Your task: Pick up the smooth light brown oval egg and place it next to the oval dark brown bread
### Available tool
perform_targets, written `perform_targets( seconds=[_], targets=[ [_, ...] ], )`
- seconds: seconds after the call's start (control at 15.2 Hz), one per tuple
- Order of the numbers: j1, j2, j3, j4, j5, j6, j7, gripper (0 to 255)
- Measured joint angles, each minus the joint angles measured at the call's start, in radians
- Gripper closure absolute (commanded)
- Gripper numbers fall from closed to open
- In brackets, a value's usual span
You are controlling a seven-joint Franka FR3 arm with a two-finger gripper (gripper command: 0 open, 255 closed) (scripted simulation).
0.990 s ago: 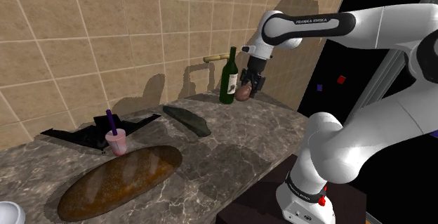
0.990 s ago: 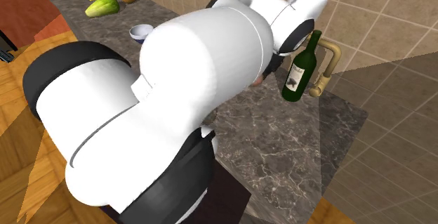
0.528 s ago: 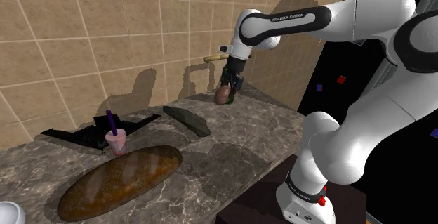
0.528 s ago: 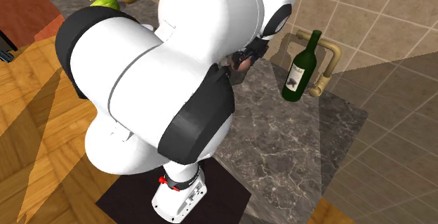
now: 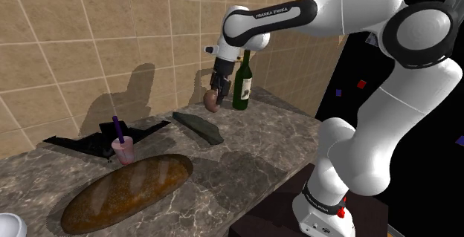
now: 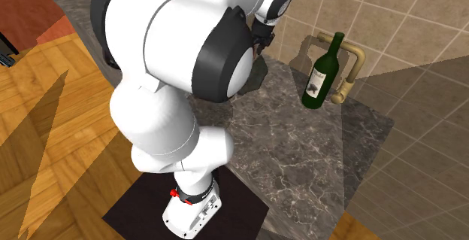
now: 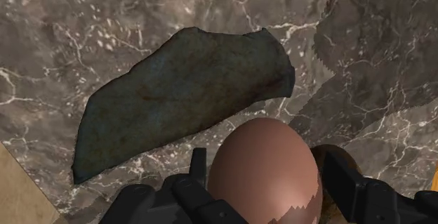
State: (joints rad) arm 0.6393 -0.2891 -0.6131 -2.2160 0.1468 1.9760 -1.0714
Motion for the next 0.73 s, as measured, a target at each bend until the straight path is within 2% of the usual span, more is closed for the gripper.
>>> perform_targets(
  seconds=[0.4,0.59,0.73],
  targets=[
    [0.07,0.201,0.01,0.16,0.125,0.015,0.01,255],
    [0.092,0.308,0.024,0.271,0.188,-0.004,0.027,255],
    [0.093,0.359,0.029,0.302,0.221,0.006,0.016,255]
  ],
)
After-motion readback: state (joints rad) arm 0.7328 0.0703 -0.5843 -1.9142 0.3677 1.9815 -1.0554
